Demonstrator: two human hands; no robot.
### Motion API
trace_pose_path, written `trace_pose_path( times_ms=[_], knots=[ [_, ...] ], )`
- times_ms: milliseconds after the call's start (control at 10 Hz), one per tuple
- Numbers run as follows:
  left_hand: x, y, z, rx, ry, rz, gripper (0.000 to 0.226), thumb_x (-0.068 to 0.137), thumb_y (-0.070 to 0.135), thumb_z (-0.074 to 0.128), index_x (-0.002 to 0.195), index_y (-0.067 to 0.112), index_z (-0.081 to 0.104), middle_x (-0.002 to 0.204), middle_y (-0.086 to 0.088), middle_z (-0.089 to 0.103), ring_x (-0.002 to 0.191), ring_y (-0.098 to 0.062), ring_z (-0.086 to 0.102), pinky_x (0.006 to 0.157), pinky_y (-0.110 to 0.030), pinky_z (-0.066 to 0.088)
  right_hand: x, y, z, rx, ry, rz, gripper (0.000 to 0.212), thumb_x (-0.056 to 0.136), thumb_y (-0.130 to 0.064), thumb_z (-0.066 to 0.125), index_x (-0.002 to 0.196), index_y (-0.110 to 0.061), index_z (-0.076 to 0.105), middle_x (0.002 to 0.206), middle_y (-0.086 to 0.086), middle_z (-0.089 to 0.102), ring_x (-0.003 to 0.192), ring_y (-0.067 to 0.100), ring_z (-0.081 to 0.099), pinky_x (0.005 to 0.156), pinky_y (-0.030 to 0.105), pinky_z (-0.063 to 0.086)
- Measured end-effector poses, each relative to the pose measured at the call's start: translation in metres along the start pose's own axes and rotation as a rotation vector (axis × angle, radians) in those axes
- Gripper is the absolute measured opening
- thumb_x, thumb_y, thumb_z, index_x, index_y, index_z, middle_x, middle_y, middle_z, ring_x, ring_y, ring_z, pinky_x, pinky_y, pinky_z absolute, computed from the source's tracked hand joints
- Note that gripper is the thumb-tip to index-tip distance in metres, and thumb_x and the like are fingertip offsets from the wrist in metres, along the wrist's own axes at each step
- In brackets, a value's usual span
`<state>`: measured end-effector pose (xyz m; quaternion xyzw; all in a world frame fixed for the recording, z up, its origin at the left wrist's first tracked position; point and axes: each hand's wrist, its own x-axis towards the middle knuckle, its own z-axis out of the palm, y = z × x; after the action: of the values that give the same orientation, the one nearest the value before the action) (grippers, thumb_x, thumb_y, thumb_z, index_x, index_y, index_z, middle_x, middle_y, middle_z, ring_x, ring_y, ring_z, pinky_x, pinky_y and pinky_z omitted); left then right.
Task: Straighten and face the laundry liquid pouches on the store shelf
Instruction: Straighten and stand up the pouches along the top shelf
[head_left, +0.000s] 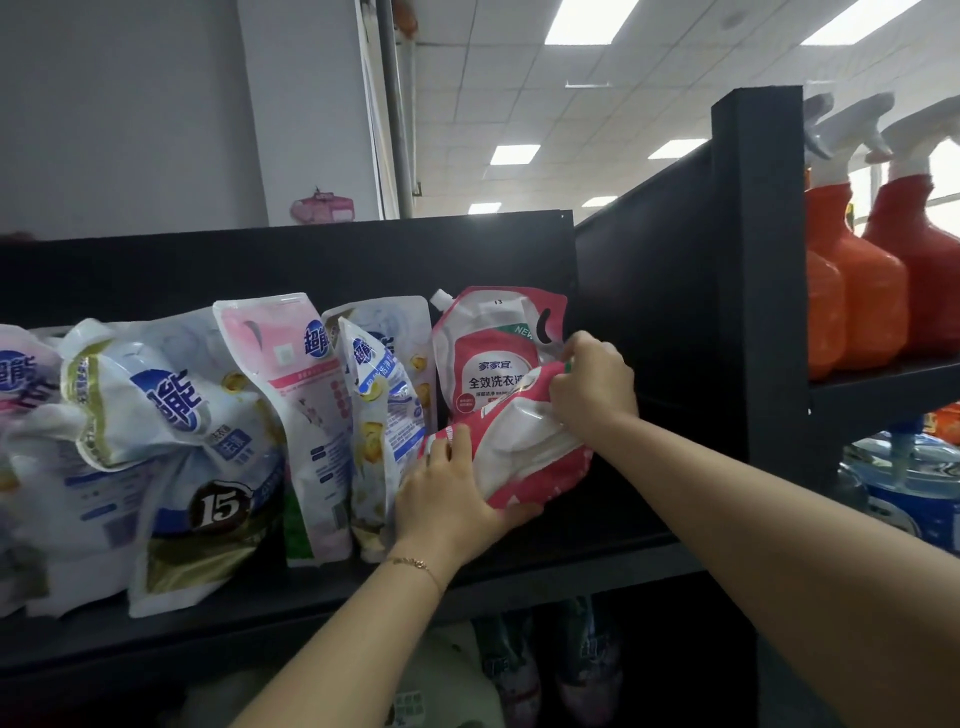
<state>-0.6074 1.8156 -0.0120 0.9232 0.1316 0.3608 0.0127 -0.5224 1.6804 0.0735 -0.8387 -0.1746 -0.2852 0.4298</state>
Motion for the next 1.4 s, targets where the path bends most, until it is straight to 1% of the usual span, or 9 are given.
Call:
trace_pose_path(
  times_ms=[200,600,700,900,1000,1100,1200,1300,1400],
  knots=[
    [-0.008,0.005,0.009,-0.071,0.110,-0.110,0.115,0.056,0.087,0.043,0.140,0.010,0.026,0.138,-0.007,0.040,0.127,-0.025,0.040,0.104,-0.034,0.036,-0.006,-0.051,0.010,-0.009,0.125,-0.220,0.021,0.086,0.001,0.047,0.098,-0.012,0.059,0.113,0.007,0.047,0.072,0.027,0.053,0.059,0.032,0.044],
    [0.006,0.042,0.024,-0.346,0.068,-0.360,0.103,0.066,0.075,0.034,0.108,-0.016,0.058,0.089,-0.027,0.060,0.079,-0.044,0.061,0.067,-0.044,0.054,0.008,-0.089,0.019,-0.310,0.149,-0.470,0.033,0.086,-0.004,0.056,0.117,-0.013,0.050,0.111,0.010,0.055,0.084,0.029,0.059,0.074,0.035,0.039],
    [0.005,0.061,0.004,-0.568,-0.003,-0.538,0.115,0.060,0.066,0.000,0.138,-0.013,0.032,0.126,-0.030,0.045,0.113,-0.047,0.045,0.094,-0.047,0.039,0.006,-0.102,0.024,-0.411,0.192,-0.577,0.034,0.080,-0.001,0.055,0.111,-0.016,0.050,0.102,0.006,0.057,0.075,0.026,0.049,0.088,0.041,0.032],
    [0.005,0.075,0.003,-0.681,-0.124,-0.749,0.065,0.096,0.026,0.020,0.149,0.003,-0.009,0.157,-0.019,-0.012,0.146,-0.033,-0.007,0.119,-0.042,0.000,0.008,-0.110,0.029,-0.490,0.163,-0.668,0.033,0.083,-0.006,0.053,0.114,-0.016,0.049,0.103,0.006,0.054,0.085,0.025,0.047,0.092,0.043,0.029],
    [0.009,0.085,0.010,-0.656,-0.064,-0.799,0.079,0.085,0.042,0.020,0.150,0.005,-0.008,0.157,-0.019,-0.010,0.147,-0.031,-0.005,0.118,-0.039,0.004,0.011,-0.110,0.031,-0.534,0.137,-0.656,0.031,0.084,-0.011,0.056,0.114,-0.015,0.053,0.109,0.007,0.054,0.099,0.027,0.050,0.092,0.043,0.032],
    [0.011,0.084,0.013,-0.706,-0.066,-0.775,0.069,0.096,0.024,0.029,0.150,0.006,-0.009,0.157,-0.017,-0.013,0.147,-0.029,-0.010,0.119,-0.038,0.001,0.012,-0.103,0.030,-0.567,0.145,-0.678,0.030,0.085,-0.017,0.057,0.114,-0.013,0.055,0.114,0.009,0.051,0.105,0.029,0.047,0.087,0.039,0.037],
    [0.008,0.078,0.011,-0.649,-0.111,-0.737,0.106,0.083,0.041,0.061,0.148,0.002,-0.014,0.155,-0.022,-0.014,0.145,-0.033,-0.010,0.118,-0.041,0.002,0.009,-0.093,0.028,-0.544,0.165,-0.768,0.032,0.087,-0.019,0.053,0.118,-0.011,0.054,0.120,0.009,0.047,0.108,0.028,0.044,0.085,0.036,0.037],
    [0.000,0.063,0.013,-0.588,-0.164,-0.609,0.133,0.065,0.059,0.076,0.146,-0.003,-0.010,0.151,-0.024,-0.001,0.142,-0.037,0.004,0.117,-0.041,0.010,0.003,-0.085,0.028,-0.532,0.201,-0.864,0.032,0.087,-0.026,0.055,0.114,-0.010,0.059,0.120,0.009,0.051,0.108,0.029,0.046,0.085,0.039,0.039],
    [-0.010,0.037,0.006,-0.490,-0.110,-0.458,0.121,0.062,0.064,0.076,0.142,-0.005,0.015,0.145,-0.019,0.027,0.134,-0.031,0.031,0.112,-0.032,0.026,-0.003,-0.080,0.033,-0.486,0.201,-0.929,0.028,0.076,-0.025,0.064,0.098,-0.008,0.066,0.115,0.013,0.058,0.101,0.034,0.052,0.081,0.044,0.043]
  ],
)
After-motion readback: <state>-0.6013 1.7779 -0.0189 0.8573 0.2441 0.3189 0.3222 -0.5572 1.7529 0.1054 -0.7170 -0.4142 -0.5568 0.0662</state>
